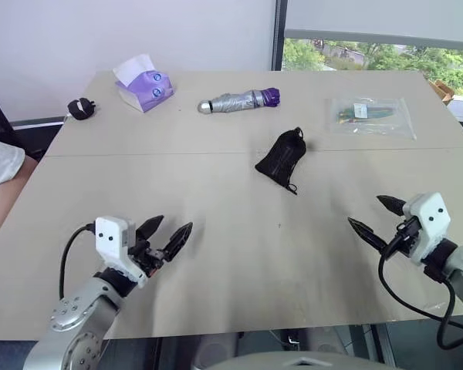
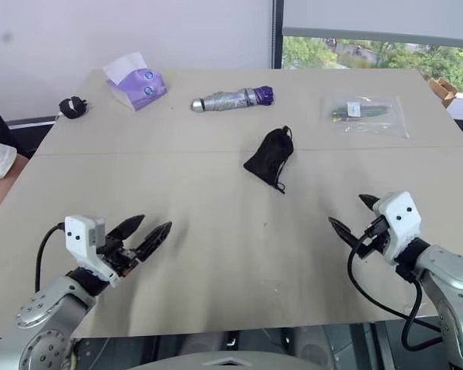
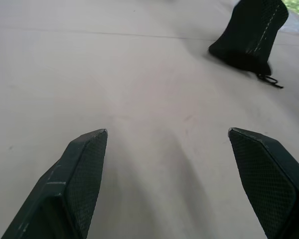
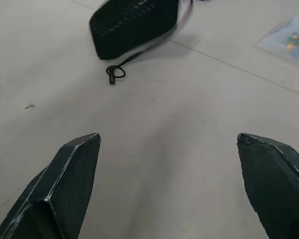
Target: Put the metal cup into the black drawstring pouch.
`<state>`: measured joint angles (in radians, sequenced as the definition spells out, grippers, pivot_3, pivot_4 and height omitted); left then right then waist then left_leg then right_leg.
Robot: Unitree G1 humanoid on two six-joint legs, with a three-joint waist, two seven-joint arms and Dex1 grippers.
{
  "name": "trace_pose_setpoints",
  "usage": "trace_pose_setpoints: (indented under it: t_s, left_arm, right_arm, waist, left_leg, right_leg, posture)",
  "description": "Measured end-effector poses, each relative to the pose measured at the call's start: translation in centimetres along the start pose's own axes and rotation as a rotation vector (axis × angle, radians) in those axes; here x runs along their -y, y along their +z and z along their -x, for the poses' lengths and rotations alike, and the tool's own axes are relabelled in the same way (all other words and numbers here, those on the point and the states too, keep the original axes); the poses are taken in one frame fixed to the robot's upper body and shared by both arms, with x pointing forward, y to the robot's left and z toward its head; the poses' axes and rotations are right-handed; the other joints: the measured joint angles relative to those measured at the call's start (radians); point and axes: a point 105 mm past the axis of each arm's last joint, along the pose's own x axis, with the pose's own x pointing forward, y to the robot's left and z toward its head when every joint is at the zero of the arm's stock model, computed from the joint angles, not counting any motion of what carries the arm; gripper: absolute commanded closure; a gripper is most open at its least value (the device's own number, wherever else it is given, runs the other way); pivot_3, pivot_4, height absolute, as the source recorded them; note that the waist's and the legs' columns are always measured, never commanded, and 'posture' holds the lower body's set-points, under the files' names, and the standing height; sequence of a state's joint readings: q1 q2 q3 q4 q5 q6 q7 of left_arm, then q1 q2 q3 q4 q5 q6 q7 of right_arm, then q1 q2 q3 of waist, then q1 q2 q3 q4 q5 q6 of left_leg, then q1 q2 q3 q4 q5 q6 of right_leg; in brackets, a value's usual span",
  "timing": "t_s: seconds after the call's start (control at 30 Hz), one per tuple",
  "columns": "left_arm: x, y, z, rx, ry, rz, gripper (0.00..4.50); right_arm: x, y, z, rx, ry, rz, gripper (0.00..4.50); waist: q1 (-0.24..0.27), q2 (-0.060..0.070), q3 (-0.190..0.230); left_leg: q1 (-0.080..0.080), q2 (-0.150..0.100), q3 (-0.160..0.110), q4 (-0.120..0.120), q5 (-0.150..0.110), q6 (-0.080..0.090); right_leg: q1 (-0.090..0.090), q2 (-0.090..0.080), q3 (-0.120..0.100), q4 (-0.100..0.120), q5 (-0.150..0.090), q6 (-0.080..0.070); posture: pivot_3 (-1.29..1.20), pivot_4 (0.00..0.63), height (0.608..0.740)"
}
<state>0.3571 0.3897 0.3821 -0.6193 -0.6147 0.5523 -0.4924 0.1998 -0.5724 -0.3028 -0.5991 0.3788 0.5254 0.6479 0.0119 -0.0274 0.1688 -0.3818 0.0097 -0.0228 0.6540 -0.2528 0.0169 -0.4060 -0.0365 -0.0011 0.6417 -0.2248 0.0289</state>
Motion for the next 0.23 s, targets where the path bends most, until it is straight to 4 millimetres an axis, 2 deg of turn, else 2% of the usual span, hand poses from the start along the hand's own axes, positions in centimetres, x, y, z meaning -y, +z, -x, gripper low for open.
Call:
trace_pose_setpoints:
  t_s: [0.23]
  left_arm:
    - [-0.14, 0.0, 0.12, 0.005, 0.015, 0.008, 0.5]
  right_arm:
    - [0.37, -0.31, -0.02, 0.001, -0.008, -0.005, 0.06]
  waist:
    - [0.0, 0.0, 0.0]
  left_leg:
    - [-0.001, 0.0, 0.001, 0.0, 0.0, 0.0]
  right_leg:
    - [-0.001, 0.0, -0.001, 0.0, 0.0, 0.0]
  posture:
    - [0.0, 0.15, 0.74]
